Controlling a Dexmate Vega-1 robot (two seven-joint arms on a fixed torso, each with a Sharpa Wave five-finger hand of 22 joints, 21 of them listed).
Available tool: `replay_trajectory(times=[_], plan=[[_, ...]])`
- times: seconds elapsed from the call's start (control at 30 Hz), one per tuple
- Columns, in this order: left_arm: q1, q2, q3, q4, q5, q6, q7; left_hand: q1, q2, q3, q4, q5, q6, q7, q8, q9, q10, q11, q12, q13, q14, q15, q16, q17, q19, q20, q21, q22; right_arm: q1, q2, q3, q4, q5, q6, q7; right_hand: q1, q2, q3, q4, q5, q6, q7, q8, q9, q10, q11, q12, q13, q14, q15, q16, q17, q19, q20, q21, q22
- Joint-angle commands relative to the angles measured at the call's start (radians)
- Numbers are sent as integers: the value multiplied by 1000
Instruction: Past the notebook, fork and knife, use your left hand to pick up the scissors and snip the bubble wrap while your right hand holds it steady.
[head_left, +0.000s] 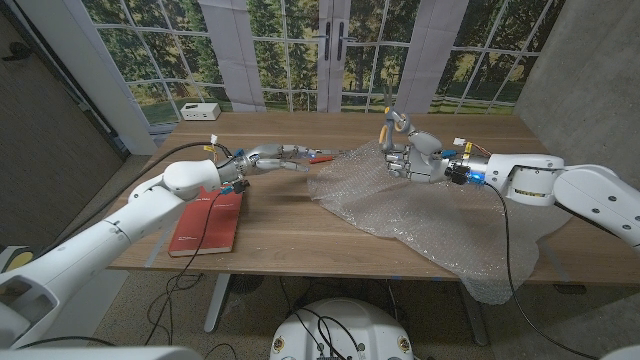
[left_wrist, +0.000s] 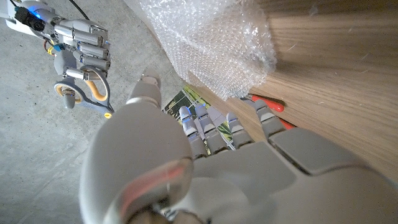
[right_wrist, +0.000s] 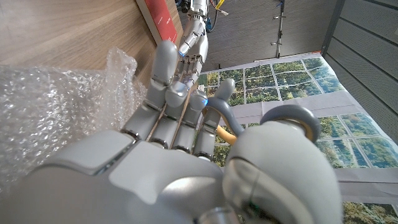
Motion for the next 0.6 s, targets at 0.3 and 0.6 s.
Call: replay_trajectory(times=[0.3,0.6], plan=[[-15,29,10,30,8,-15,-53,51,5,-19,-3,86,103,0,8,-3,4,-3,-12,-26,-54,-81,-5,0,-7,-32,-6,3,53,16,-44,19,-11,-21,2,14,-1,-2,1,-3,12,7,6,3,8,0,-6,1,4,-142,-2,3,-8,-16,14,-4],[-76,8,43,106,-44,1,-202,143,98,-1,-10,99,220,-3,14,-1,6,-2,-21,-59,-87,-60,-5,-6,-26,-42,-9,0,58,20,-53,17,-17,-16,7,17,0,-2,1,-4,6,9,9,9,9,3,-9,0,0,-142,-3,3,-15,-14,23,-9]])
